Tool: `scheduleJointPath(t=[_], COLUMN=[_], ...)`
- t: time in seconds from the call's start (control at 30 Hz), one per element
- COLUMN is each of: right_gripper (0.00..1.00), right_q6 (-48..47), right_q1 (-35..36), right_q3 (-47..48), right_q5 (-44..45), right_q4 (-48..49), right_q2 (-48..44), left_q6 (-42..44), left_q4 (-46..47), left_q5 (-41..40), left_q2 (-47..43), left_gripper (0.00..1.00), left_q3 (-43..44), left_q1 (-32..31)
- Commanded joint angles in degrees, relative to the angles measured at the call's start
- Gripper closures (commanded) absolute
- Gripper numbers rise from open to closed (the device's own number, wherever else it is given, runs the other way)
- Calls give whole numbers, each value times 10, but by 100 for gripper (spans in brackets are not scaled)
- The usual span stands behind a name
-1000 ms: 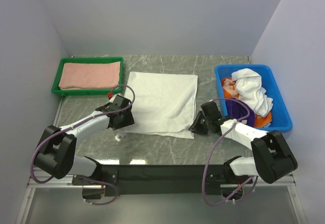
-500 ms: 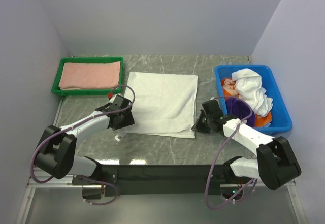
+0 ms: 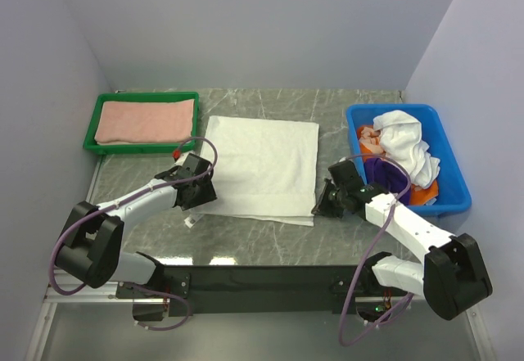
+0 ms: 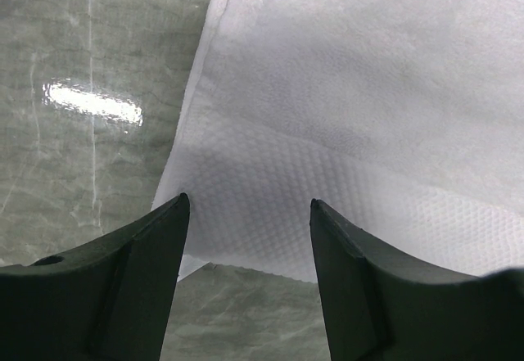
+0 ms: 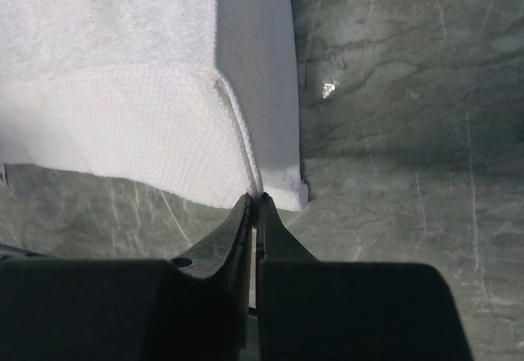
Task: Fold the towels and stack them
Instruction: Fold the towel
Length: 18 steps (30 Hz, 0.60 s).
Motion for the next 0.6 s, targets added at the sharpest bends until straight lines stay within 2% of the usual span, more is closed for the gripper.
scheduleJointPath(t=[0.0, 0.2, 0.47, 0.57], right_gripper=[100, 100, 100, 94], right_q6=[0, 0, -2, -11], right_q1=[10, 15, 15, 14], right_q3=[4, -19, -60, -60], right_q5=[-19, -22, -38, -35], right_q4=[-14, -19, 21, 17], right_q2=[-7, 0, 64, 63], left_q6=[-5, -11, -23, -23], left_q4=[-26, -35, -52, -51], left_q5=[-20, -30, -47, -40], left_q2=[2, 6, 6, 5], left_gripper=[33, 37, 40, 39], left_q3=[-1, 1, 1, 3], left_q1=[-2, -1, 2, 6])
